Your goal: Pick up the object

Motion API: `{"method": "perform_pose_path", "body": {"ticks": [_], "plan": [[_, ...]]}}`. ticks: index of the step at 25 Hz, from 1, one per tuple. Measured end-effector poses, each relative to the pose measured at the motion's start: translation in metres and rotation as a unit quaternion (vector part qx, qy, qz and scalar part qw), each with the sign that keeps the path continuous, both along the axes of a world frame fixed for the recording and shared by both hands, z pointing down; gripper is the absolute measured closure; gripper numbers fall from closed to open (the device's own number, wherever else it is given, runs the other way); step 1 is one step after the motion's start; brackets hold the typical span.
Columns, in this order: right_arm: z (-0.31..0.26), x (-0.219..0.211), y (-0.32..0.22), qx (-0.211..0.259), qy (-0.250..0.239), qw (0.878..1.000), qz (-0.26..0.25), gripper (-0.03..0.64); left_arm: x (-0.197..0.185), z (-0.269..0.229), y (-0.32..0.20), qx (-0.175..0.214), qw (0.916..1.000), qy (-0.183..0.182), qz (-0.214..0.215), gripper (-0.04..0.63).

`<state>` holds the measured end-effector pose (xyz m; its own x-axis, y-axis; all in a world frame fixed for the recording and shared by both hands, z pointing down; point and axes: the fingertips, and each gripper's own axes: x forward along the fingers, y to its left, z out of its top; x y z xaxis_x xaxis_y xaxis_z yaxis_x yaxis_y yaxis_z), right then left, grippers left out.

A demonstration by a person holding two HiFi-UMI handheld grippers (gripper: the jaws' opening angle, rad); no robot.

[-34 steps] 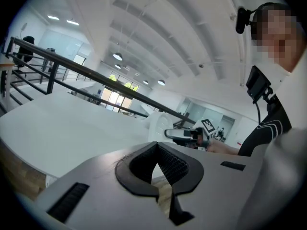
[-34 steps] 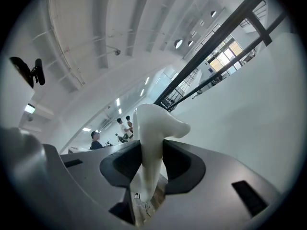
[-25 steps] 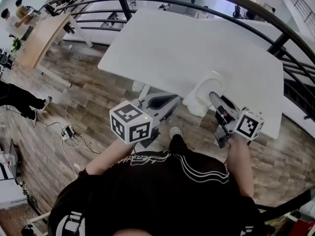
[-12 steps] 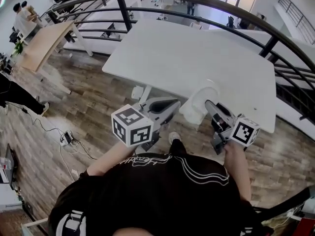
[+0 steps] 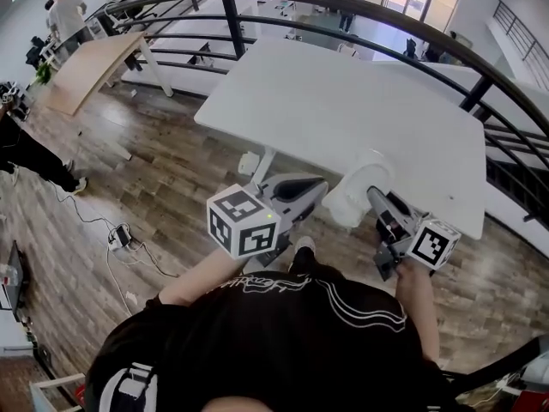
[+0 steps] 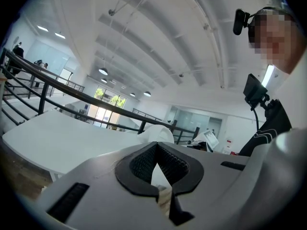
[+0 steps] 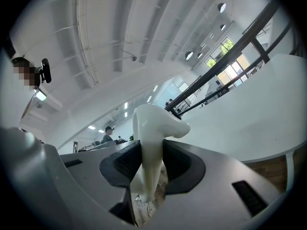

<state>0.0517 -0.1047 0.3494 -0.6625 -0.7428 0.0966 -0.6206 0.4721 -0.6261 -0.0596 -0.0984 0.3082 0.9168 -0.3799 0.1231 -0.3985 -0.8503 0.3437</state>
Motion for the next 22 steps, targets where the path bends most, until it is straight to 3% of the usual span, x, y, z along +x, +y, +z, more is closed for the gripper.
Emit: {"method": "perform_pose_path", "body": {"ticks": [22], "plan": [[-0.005, -0.004, 0.000, 0.010, -0.010, 1.000, 0.005, 0.491, -0.001, -0.003, -0.008, -0.001, 0.9999, 0.006, 0.013, 0.588]]}}
